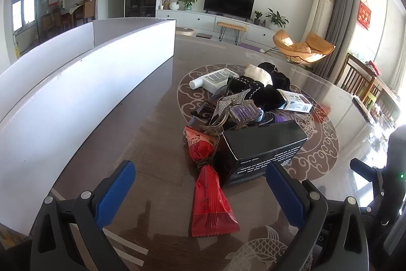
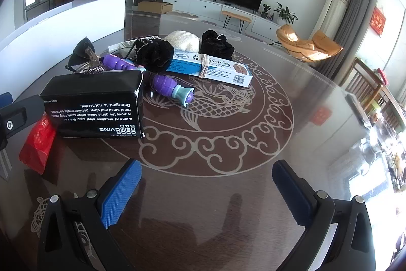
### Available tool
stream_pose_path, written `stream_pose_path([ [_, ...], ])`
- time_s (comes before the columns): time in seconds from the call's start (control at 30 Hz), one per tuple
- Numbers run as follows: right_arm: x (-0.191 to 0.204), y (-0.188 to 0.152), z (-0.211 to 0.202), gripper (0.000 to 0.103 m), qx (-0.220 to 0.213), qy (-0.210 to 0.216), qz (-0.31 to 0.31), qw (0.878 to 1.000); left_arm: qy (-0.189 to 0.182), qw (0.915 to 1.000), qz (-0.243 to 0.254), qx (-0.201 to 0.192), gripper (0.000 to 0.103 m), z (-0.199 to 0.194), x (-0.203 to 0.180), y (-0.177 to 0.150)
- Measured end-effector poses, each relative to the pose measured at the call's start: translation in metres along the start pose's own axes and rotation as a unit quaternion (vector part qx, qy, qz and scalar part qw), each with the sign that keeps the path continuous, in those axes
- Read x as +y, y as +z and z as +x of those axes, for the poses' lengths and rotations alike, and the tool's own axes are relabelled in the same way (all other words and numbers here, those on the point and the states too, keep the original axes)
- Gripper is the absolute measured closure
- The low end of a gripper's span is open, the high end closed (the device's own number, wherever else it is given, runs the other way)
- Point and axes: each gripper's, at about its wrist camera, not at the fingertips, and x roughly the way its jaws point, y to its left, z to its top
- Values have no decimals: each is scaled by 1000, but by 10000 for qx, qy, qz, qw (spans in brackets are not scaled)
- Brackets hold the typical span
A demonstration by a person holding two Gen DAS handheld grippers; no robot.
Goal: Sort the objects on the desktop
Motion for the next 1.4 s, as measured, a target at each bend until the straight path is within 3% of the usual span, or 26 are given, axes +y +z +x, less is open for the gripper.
stream_pose_path([
  [1.4, -3, 1, -1, 0, -45, 120, 76, 9999, 16, 10000, -24, 45, 0, 3, 3, -1],
])
